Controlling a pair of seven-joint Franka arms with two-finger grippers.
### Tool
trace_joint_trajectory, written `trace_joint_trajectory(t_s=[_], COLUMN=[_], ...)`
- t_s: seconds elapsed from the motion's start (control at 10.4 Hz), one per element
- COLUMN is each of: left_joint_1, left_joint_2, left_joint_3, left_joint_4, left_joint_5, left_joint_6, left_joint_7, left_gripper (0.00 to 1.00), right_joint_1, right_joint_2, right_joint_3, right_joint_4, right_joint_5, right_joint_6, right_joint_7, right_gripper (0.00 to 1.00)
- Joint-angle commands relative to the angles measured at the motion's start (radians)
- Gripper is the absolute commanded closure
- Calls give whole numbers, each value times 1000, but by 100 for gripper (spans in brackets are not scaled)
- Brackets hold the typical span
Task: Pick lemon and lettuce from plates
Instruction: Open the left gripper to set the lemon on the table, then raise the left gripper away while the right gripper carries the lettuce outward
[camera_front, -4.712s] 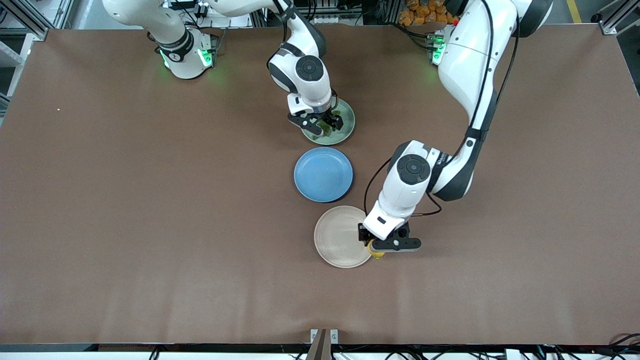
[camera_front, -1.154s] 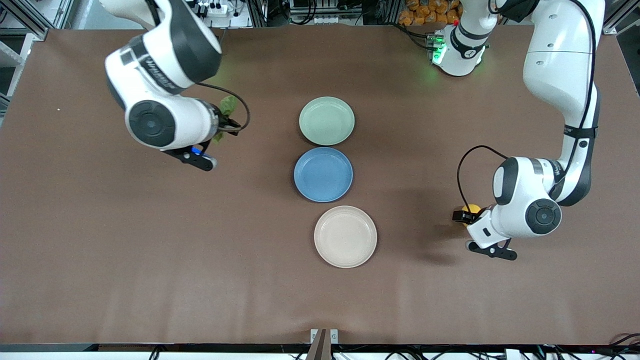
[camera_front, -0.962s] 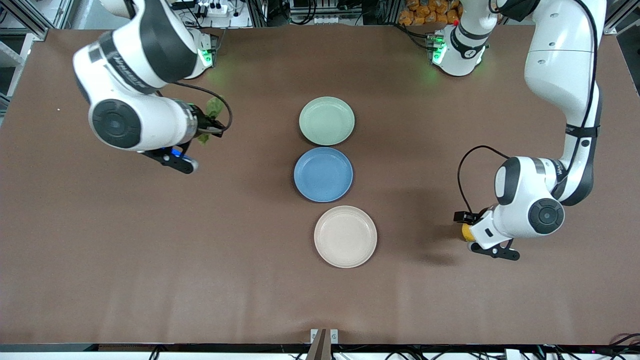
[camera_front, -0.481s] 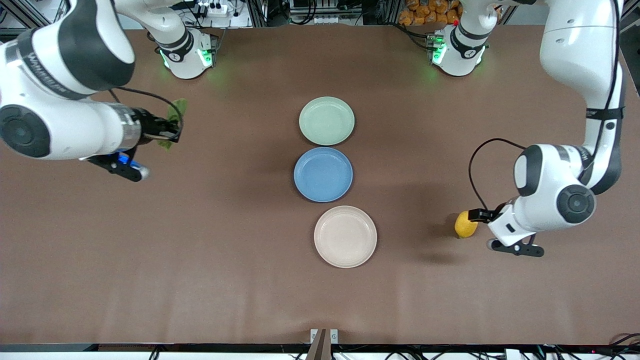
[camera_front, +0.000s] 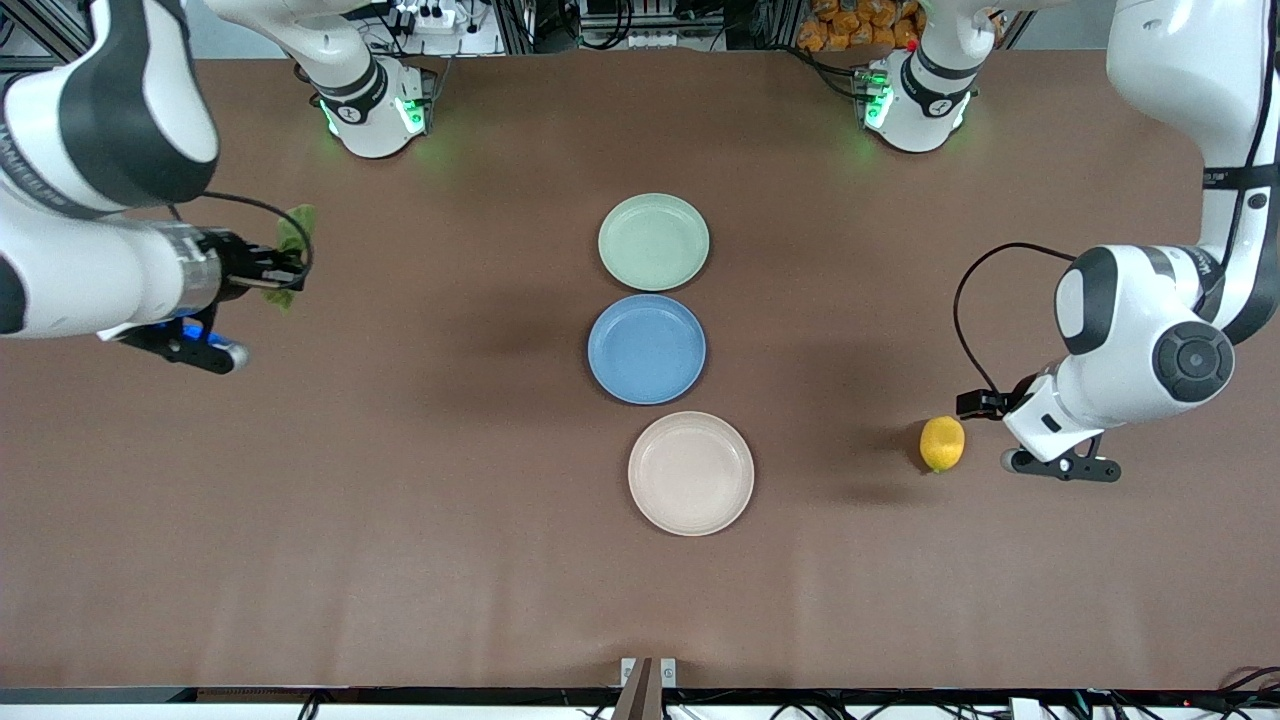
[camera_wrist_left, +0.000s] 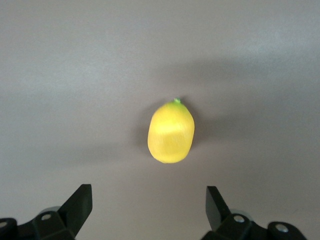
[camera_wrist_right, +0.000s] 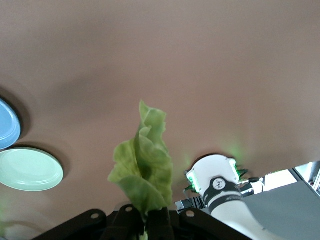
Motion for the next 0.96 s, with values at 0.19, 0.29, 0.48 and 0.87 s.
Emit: trace_joint_trajectory(t_s=[0.19,0.29,0.48,0.87], left_joint_1=[-6,-4,-4,6], left_joint_2=[-237,-285,-358,-443], left_joint_3=[-4,-4,-12,-12], left_joint_4=[-276,-325,-397,-471], left_joint_5=[-20,-20,-20,-20], left_joint_6=[115,117,115,115], left_joint_7=[-40,-40,-42,-40], left_gripper=[0,0,0,0], right_joint_1=[-128,-126,-125,-137], right_joint_2=[53,70,131,176], right_joint_3=[11,11,11,11], right_joint_4=[-1,-7,-12,-123], right_joint_5=[-46,-55,-66,-118], right_joint_6=[33,62,144,306], right_joint_7=[-209,-209,-211,-237], right_gripper=[96,96,96,96])
